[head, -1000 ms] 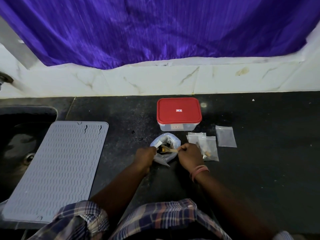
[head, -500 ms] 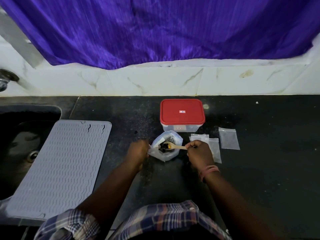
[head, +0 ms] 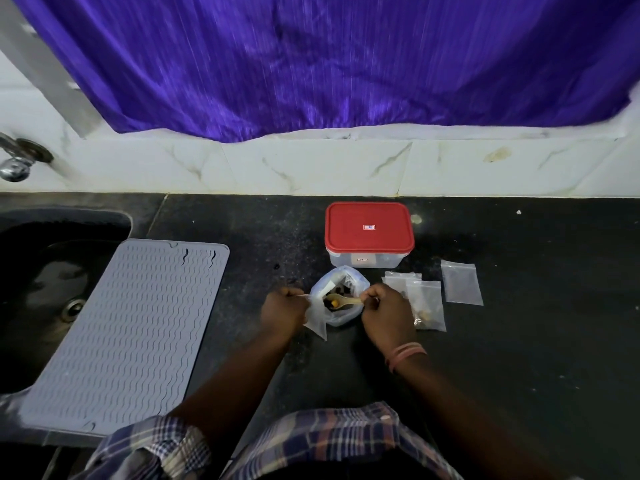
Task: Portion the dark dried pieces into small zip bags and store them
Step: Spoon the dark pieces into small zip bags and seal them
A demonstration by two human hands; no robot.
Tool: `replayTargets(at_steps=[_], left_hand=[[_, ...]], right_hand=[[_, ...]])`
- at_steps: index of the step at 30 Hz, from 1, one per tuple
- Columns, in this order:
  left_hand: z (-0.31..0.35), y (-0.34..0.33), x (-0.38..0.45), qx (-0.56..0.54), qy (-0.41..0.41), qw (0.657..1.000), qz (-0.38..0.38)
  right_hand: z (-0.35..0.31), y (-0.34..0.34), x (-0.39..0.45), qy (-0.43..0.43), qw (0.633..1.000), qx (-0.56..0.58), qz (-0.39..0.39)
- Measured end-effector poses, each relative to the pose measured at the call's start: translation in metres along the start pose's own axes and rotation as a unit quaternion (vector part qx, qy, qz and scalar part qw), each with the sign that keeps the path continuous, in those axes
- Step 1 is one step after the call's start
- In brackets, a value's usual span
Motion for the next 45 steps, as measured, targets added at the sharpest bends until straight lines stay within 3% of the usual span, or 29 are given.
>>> replayTargets(at_steps=[5,12,20,36,45], left_hand=[[0.006,0.006,0.0,0.011,-0.054,0.997,0.046],[0.022,0.01,-0.002,0.069,-0.14,0.983,0.092],[0.019,0.012,0.002,0.078,-0.135,0.981,0.115],[0.02,0.011,0.001,0.072,-0.133,0.983,0.1],[0.02,0.006,-0.001,0.062,-0.133,0.986,0.079]], right_hand=[[0.017,0.002,0.008,-0.128,0.987,0.094,-0.013],[0.02,0.006,0.008,-0.146,0.982,0.119,0.013],[0.022,0.018,0.007,-0.165,0.971,0.172,0.006],[0.025,0.03,0.005,-0.177,0.961,0.213,0.019],[-0.015,0.029,0.006,-0.061,0.977,0.202,-0.016]])
Point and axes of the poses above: each hand's wrist, its own x-axis towards the middle knuckle, its own y-axis out of the back of the hand, z = x × y, the point moved 6 cm from there along x, towards the middle knuckle, and after that the axes turned 5 degrees about -x, right-handed, at the moved point
